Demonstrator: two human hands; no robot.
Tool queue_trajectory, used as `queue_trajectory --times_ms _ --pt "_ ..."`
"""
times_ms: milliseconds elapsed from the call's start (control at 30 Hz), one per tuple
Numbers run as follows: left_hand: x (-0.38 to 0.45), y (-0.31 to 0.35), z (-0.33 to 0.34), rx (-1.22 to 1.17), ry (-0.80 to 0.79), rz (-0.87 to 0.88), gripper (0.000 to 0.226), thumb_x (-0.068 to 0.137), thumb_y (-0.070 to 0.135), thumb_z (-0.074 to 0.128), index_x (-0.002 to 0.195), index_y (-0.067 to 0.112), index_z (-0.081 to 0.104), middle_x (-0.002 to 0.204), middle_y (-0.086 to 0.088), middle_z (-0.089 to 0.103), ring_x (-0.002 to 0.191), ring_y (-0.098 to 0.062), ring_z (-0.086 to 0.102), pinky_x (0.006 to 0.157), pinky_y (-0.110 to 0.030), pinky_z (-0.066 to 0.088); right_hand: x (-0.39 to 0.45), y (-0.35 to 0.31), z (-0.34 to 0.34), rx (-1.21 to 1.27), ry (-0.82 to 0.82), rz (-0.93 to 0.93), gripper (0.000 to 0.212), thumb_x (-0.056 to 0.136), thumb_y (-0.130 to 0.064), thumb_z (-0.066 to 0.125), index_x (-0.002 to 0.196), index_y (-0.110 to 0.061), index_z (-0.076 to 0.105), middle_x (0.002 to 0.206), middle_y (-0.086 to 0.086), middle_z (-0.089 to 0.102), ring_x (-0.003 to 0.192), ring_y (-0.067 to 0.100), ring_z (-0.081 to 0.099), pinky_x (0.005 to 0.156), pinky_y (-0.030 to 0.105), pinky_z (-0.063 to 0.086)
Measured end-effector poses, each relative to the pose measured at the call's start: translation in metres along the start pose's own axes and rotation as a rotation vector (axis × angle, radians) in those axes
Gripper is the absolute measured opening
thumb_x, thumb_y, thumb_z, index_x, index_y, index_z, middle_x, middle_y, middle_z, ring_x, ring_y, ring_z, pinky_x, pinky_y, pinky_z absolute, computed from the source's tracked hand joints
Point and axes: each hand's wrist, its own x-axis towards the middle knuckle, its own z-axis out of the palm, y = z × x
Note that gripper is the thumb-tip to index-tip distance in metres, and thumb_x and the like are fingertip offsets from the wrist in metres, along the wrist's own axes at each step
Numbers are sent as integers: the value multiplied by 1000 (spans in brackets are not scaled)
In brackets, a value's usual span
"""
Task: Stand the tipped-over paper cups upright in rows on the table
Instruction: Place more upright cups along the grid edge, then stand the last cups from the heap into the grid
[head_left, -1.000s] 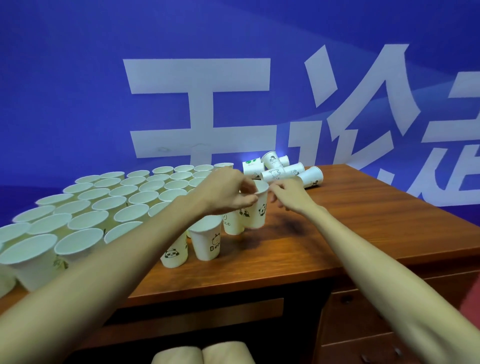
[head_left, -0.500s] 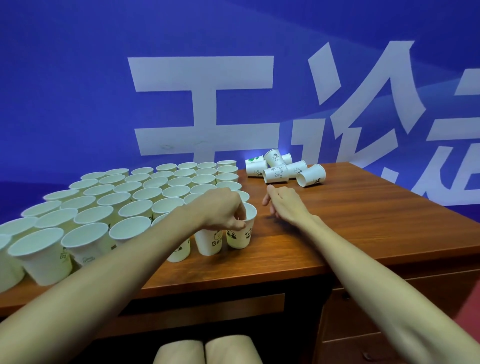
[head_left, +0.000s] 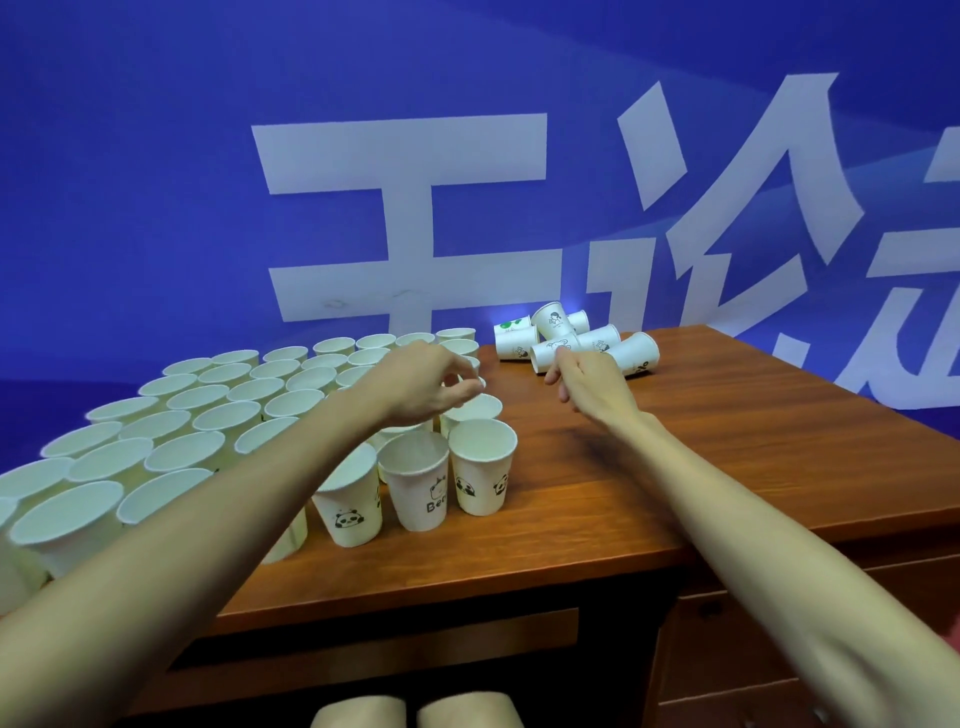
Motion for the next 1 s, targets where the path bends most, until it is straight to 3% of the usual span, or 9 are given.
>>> queue_trajectory --times_ms 133,233,333,467,700,800,867,1000 --pt "27 -20 5 49 11 -21 30 96 39 51 112 22 70 106 6 71 83 -8 58 63 -22 40 29 14 6 -53 14 99 29 91 -32 37 80 -20 61 71 5 70 57 19 60 70 39 53" --pt "50 -34 10 38 -11 -42 29 97 37 52 115 22 69 112 5 70 83 -7 55 66 -20 38 57 27 15 -87 11 170 25 90 -34 40 100 -22 59 82 3 69 78 25 66 73 35 51" --pt "75 -51 16 36 -46 -72 30 96 37 53 119 22 66 117 5 67 87 -7 56 74 -22 42 87 38 19 -153 -33 232 40 87 -35 44 124 -22 52 99 5 68 96 27 63 87 41 50" --pt "104 -74 27 22 -51 -112 35 96 37 54 126 21 62 130 3 61 109 -14 57 88 -27 44 122 48 20 -164 -28 331 57 83 -41 52 134 -17 43 116 7 61 107 31 58 91 43 49" --pt "134 -92 51 -29 -27 -119 35 95 39 54 125 23 61 134 2 58 118 -17 54 97 -33 44 155 82 35 -81 31 472 52 81 -39 50 122 -9 46 105 12 66 89 33 65 76 39 51" --pt "137 -92 63 -44 -33 -97 34 95 38 54 125 25 61 136 3 55 121 -16 51 97 -31 41 157 93 41 -34 28 458 23 85 -33 47 100 -15 50 82 8 71 58 21 63 80 42 56" --pt "137 -92 69 -48 -39 -75 34 96 36 53 127 23 60 139 2 52 123 -16 48 96 -28 38 157 95 43 -2 33 441 12 89 -27 46 97 -20 51 75 1 71 52 16 60 79 39 54" --pt "141 -95 77 -42 -8 -76 40 98 38 50 134 23 54 147 2 43 132 -16 39 104 -29 34 161 100 46 74 94 447 20 86 -22 48 98 -15 63 72 -3 71 47 13 57 70 31 50"
